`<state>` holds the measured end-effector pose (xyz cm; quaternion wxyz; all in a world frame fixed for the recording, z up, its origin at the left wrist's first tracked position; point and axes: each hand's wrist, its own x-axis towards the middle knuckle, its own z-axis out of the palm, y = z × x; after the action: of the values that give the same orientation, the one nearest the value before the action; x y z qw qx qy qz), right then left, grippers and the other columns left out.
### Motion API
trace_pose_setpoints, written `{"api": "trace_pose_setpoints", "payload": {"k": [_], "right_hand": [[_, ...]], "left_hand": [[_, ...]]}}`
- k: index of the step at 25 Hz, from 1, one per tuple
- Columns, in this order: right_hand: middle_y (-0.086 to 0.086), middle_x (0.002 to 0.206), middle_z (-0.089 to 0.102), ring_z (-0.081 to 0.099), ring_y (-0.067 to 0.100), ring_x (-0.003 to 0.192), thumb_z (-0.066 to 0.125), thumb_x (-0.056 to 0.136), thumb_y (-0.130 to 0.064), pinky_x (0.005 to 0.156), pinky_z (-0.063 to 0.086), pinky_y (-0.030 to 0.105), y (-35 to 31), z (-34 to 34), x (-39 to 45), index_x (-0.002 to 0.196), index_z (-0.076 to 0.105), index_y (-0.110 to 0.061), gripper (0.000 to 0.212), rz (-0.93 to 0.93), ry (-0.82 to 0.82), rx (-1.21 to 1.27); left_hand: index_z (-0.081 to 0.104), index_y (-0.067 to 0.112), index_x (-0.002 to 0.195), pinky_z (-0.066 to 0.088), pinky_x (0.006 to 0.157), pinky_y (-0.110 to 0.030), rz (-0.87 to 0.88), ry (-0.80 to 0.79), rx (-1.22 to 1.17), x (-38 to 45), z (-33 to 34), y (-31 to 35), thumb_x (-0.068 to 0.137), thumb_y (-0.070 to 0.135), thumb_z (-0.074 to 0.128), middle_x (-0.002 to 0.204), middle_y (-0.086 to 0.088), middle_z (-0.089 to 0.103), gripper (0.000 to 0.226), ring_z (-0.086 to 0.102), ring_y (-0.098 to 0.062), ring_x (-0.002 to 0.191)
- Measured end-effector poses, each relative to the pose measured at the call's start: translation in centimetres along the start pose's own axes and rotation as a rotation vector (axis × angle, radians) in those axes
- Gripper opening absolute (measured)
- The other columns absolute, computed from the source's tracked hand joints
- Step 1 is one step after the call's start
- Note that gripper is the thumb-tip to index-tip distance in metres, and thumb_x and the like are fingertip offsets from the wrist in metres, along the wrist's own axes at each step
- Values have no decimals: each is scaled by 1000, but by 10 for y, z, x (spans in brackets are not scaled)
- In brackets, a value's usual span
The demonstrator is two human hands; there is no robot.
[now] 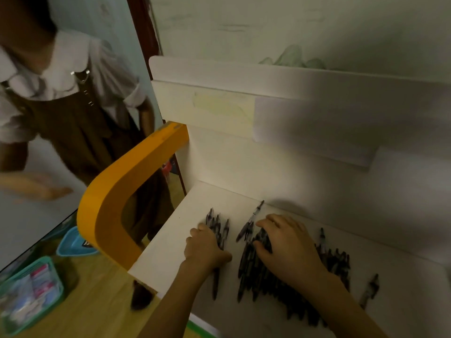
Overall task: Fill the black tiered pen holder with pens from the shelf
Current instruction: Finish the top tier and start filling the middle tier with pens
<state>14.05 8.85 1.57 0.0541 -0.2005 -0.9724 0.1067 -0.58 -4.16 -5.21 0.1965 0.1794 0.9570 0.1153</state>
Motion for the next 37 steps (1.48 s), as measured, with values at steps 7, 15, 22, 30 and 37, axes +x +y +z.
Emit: {"api": "trace_pose_setpoints", "payload": {"k": [7,15,22,30,37], "right_hand": [[-7,144,44,35,16,136,43,95,-50,114,22,34,0,5,-3,139,46,-31,48,29,-2,31],[-9,137,49,41,14,129,44,93,-48,110,27,33,6,0,-5,132,51,-32,42,62,20,27],[-10,121,55,48,15,116,46,92,-46,102,33,32,9,-11,-8,118,58,-30,33,103,62,10],[-7,142,46,39,16,131,43,94,-47,113,27,36,10,-29,-14,133,50,-30,43,147,68,-6],[-8,146,42,35,13,135,44,95,-50,114,20,32,10,-60,-27,140,44,-32,48,189,196,-19]], "left_hand": [[38,3,129,53,83,-26,30,89,79,2,2,6,92,26,63,119,-12,53,51,62,-21,101],[52,12,117,44,66,-21,29,56,85,10,-6,3,94,34,57,94,1,54,32,55,-11,80],[49,12,120,42,62,-21,135,39,83,10,-13,5,97,34,50,96,0,57,32,52,-11,76],[55,22,82,41,49,-22,296,83,-60,0,-43,26,94,38,49,70,7,57,20,57,-11,60],[55,31,77,42,47,-23,477,73,-286,-14,-71,49,90,39,53,67,8,63,16,60,-8,57]]}}
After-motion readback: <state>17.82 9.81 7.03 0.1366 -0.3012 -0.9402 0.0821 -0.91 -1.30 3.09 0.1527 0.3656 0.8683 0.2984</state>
